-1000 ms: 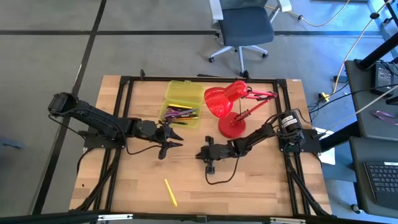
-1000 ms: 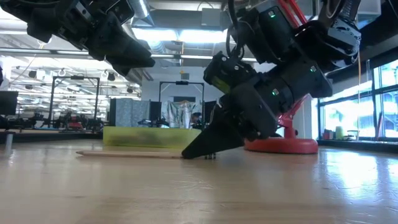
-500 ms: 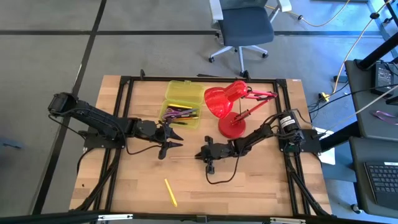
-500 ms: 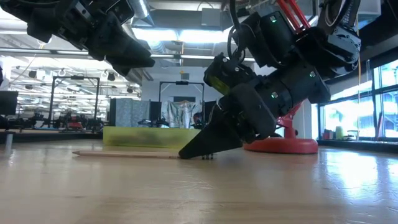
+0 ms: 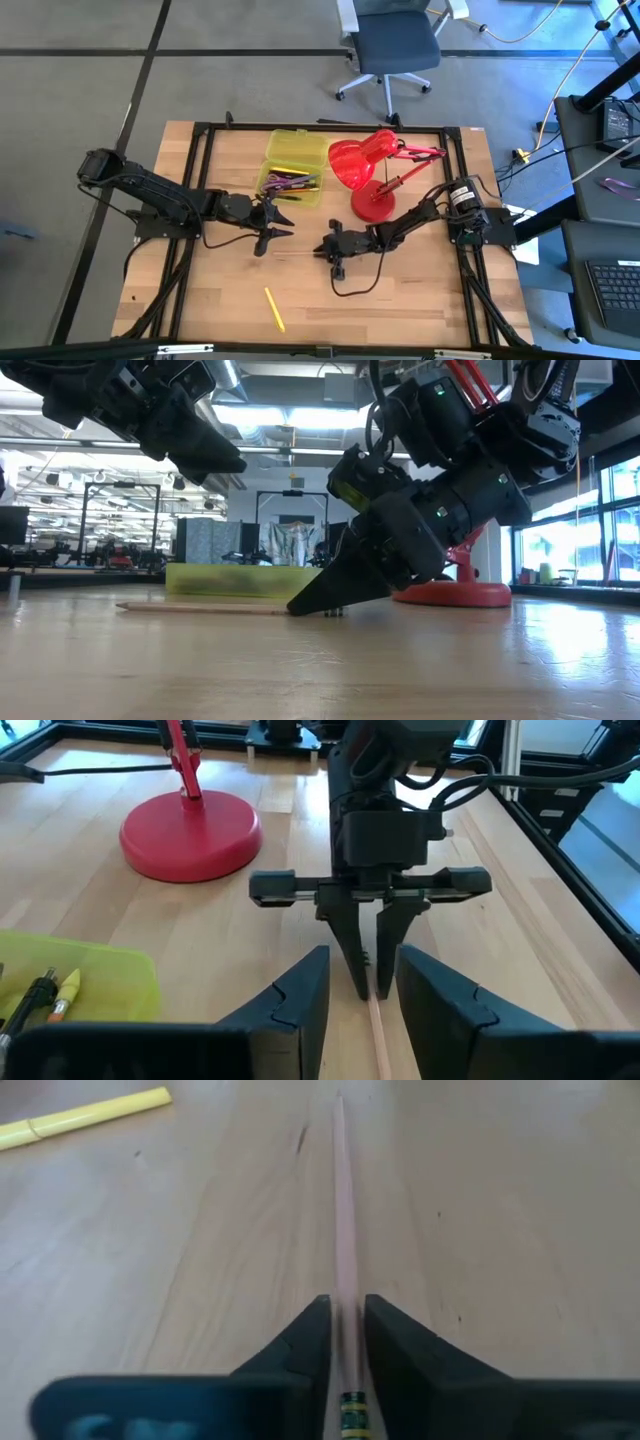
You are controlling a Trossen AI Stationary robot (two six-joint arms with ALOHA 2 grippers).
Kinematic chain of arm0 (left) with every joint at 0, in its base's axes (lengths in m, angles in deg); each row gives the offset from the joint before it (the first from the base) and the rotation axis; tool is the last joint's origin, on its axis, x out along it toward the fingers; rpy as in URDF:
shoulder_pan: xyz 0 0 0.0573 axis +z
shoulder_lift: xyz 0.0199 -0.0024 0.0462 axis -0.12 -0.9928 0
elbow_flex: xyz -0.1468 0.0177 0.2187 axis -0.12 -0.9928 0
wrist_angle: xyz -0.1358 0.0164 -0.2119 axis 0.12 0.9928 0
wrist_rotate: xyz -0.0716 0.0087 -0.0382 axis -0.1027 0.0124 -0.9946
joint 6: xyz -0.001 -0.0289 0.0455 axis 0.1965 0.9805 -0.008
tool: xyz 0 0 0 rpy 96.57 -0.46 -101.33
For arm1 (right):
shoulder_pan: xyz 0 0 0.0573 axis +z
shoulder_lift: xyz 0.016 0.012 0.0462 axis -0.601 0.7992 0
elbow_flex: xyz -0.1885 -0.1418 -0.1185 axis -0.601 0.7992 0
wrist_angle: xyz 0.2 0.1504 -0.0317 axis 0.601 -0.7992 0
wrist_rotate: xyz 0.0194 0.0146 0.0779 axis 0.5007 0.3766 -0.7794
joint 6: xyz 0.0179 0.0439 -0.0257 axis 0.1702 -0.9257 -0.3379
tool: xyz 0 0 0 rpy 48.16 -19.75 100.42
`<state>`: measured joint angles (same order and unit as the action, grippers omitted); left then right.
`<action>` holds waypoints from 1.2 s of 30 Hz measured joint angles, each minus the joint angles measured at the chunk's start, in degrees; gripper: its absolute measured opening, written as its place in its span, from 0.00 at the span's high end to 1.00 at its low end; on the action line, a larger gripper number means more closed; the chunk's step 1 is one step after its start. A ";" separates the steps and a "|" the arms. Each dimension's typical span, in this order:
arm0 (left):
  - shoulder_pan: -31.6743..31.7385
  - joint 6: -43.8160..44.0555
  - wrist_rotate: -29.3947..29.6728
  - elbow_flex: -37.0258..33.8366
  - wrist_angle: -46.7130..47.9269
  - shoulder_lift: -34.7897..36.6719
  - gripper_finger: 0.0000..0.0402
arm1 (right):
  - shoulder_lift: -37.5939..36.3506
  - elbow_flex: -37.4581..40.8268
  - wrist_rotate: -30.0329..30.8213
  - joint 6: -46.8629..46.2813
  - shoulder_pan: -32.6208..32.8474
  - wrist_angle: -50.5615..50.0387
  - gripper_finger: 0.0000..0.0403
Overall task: Pick & place school supplies into a supply box
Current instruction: Put the pink pencil into the yellow supply box
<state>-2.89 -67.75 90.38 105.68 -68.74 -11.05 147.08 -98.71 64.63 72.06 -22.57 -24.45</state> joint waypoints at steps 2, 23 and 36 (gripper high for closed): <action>0.02 -0.01 0.02 0.00 0.00 0.00 0.73 | 0.00 -0.02 -0.09 -0.04 0.04 0.02 0.78; 0.02 -0.01 0.06 0.00 -0.02 0.00 0.72 | 0.29 -0.35 3.82 -1.23 0.33 -2.12 0.68; 0.01 -0.01 0.08 0.00 0.15 0.00 0.73 | 2.74 -0.26 5.78 1.78 0.24 1.03 0.91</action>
<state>-2.88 -67.75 90.46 105.68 -68.59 -11.05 149.81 -98.97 70.41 73.84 -22.33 -23.42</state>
